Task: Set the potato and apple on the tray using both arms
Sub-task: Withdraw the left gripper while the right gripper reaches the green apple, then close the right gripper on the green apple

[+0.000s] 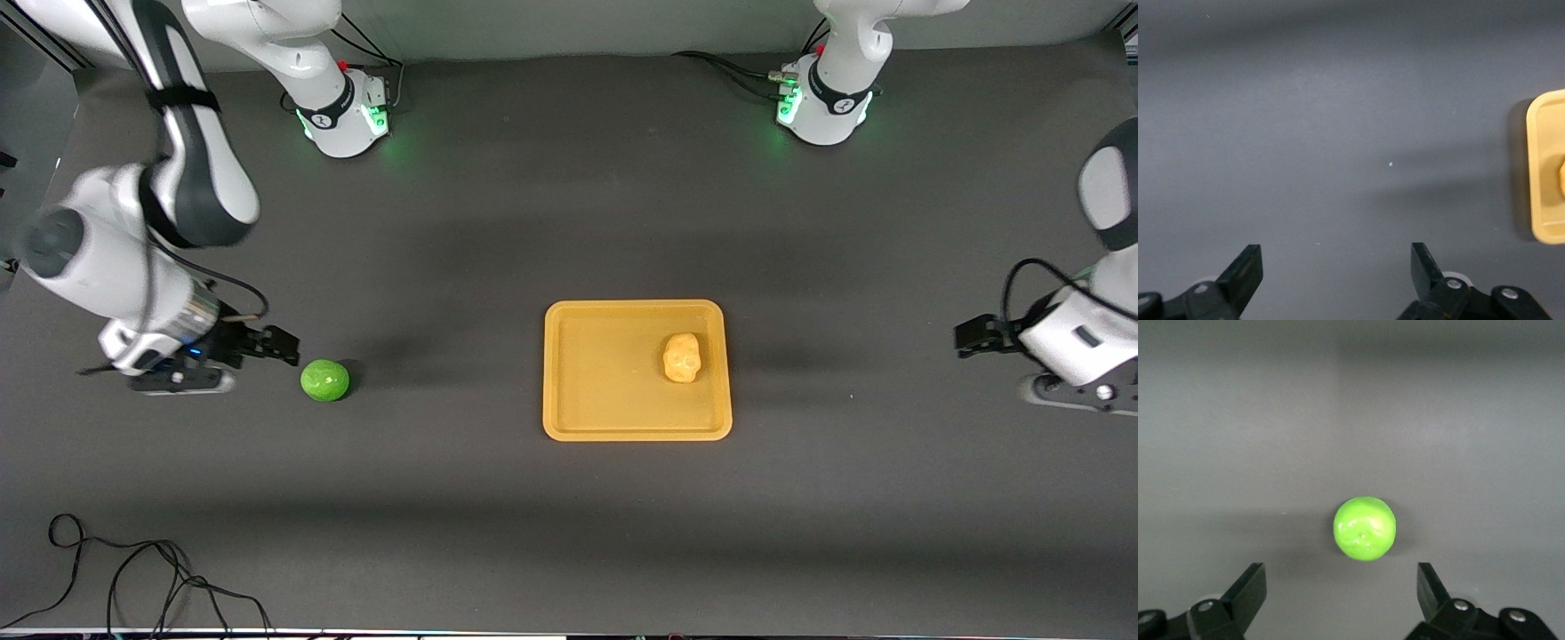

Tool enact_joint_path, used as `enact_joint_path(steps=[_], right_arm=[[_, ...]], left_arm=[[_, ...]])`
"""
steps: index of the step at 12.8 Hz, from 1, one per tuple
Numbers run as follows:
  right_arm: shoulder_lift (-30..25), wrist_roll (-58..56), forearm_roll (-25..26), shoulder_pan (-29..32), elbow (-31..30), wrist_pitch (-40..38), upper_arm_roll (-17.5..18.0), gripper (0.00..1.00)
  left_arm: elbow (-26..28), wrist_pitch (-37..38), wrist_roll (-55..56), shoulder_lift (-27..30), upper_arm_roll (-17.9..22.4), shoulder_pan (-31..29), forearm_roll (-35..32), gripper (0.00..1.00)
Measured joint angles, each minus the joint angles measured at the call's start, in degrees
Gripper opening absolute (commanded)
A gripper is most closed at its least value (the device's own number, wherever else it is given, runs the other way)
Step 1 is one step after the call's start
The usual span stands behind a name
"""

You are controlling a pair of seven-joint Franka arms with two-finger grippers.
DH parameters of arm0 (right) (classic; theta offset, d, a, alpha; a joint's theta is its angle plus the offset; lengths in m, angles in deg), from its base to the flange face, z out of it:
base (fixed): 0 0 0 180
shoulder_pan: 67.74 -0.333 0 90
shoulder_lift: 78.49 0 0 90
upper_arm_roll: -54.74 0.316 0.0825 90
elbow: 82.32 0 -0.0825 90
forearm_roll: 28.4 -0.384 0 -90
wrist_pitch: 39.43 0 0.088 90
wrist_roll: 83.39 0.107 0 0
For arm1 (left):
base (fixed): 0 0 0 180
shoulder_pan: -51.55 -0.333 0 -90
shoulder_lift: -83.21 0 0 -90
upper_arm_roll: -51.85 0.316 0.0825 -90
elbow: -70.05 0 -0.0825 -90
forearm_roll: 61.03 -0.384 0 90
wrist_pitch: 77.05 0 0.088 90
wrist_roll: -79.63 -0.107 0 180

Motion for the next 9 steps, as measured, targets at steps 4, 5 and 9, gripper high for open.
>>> enact_joint_path(steps=[4, 5, 9], right_arm=[[7.2, 0.0, 0.0, 0.0, -2.2, 7.5, 0.0, 1.00], [8.1, 0.0, 0.0, 0.0, -3.4, 10.5, 0.0, 1.00], [10.8, 0.0, 0.2, 0.0, -7.9, 20.9, 0.0, 1.00]], left_arm=[[-0.1, 3.0, -5.4, 2.4, 0.0, -3.4, 2.2, 0.96], [-0.1, 3.7, -5.5, 2.8, 0.0, -3.7, 2.8, 0.96], [0.0, 4.6, -5.5, 3.3, -0.3, -3.7, 4.3, 0.96]])
